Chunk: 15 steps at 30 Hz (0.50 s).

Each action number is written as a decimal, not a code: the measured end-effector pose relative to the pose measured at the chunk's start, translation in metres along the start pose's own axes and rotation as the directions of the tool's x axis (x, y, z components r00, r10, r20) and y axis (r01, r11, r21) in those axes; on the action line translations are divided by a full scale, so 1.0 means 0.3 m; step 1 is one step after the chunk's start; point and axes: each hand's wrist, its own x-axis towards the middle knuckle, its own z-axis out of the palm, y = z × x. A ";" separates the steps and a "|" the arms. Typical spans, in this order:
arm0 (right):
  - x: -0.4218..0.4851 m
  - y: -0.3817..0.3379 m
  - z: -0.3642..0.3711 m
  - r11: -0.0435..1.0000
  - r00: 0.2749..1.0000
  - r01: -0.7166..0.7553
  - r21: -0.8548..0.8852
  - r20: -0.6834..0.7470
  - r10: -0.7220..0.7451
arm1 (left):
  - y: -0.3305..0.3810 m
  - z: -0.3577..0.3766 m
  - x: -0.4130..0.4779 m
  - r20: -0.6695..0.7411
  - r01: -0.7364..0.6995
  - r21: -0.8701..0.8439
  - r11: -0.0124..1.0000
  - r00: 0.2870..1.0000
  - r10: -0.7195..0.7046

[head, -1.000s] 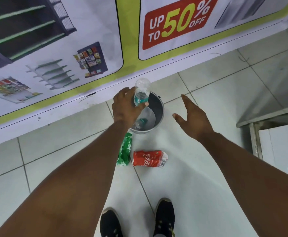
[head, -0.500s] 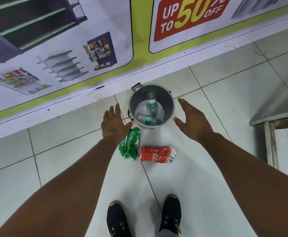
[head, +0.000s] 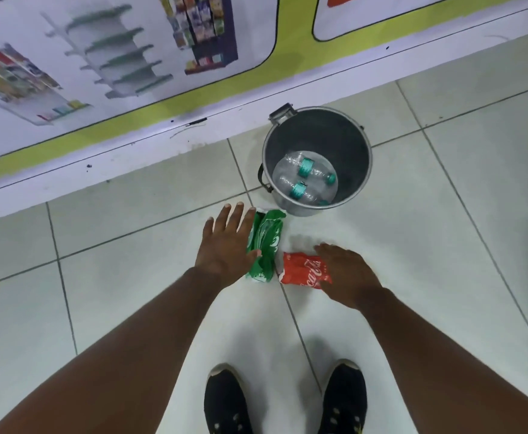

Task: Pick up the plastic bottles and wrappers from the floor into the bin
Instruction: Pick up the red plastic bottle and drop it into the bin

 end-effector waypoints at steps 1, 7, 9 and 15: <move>0.033 0.003 0.060 0.998 0.999 -0.015 -0.056 0.032 0.016 | -0.012 0.030 0.014 0.004 -0.003 0.008 1.000 1.000 0.003; 0.158 0.013 0.273 0.919 0.960 -0.138 -0.369 0.180 0.216 | -0.090 0.208 0.041 0.015 0.010 -0.018 1.000 1.000 -0.010; 0.173 0.020 0.310 0.908 0.948 -0.169 -0.384 0.189 0.257 | -0.121 0.242 0.031 0.028 0.032 -0.013 0.999 0.999 -0.031; 0.192 0.028 0.322 0.918 0.961 -0.141 -0.370 0.171 0.216 | -0.178 0.265 0.037 0.026 0.133 -0.044 0.990 0.991 -0.132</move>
